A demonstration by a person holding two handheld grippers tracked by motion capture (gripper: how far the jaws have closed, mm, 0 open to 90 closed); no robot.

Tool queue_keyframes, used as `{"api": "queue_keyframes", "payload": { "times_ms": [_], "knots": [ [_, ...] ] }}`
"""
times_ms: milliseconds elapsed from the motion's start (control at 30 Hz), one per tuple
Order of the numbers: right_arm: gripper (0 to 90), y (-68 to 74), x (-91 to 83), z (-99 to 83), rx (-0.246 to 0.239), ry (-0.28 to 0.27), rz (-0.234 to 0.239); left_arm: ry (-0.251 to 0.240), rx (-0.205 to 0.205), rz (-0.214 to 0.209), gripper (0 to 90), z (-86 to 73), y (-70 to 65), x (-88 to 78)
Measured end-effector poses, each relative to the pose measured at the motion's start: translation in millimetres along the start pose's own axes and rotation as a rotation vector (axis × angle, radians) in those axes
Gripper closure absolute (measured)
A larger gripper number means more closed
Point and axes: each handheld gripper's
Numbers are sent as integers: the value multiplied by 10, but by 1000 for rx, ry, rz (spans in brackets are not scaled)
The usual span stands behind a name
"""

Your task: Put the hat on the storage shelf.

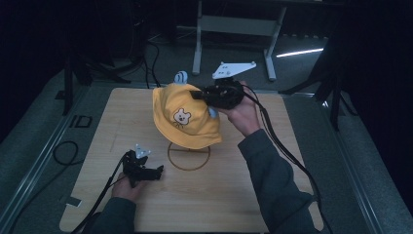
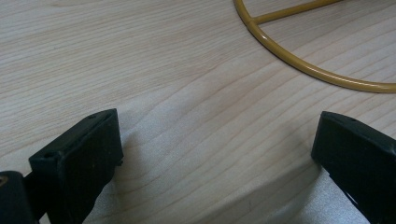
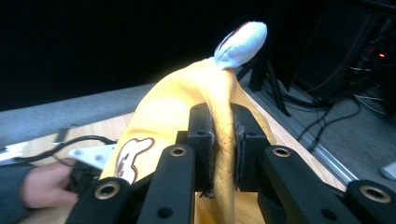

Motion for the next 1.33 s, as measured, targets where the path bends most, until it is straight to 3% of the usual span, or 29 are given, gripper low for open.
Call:
{"api": "queue_keyframes", "payload": {
  "times_ms": [333,500,533,733,900,933,1000,1067,1200,1333],
  "knots": [
    [722,51,336,-128,-16,69,-62,0,1,0,19,0,1,0],
    [719,40,345,-113,-2,56,-95,3,4,-1,19,0,3,-2],
    [733,51,341,-89,-3,29,-104,2,4,-1,19,0,2,-1],
    [744,98,362,-10,3,2,-101,3,4,0,19,0,3,-3],
    [713,113,483,-14,-3,78,-74,3,4,1,19,0,2,-2],
    [633,105,457,-10,18,79,-74,4,4,-1,20,0,3,-3],
    [597,106,439,-4,26,78,-71,3,4,-1,19,0,3,-3],
    [449,116,334,22,38,61,-79,3,4,-1,19,0,3,-2],
    [381,148,198,38,41,38,-97,2,3,1,19,0,1,-1],
    [306,182,-54,7,37,10,-112,0,1,2,19,0,0,1]
  ]
}}
Point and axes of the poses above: each handheld gripper's, and its own axes: x roughly forward along the jaws, z roughly out of its top, y roughly to its left, and after that the axes turned 14 degrees about x, right-handed
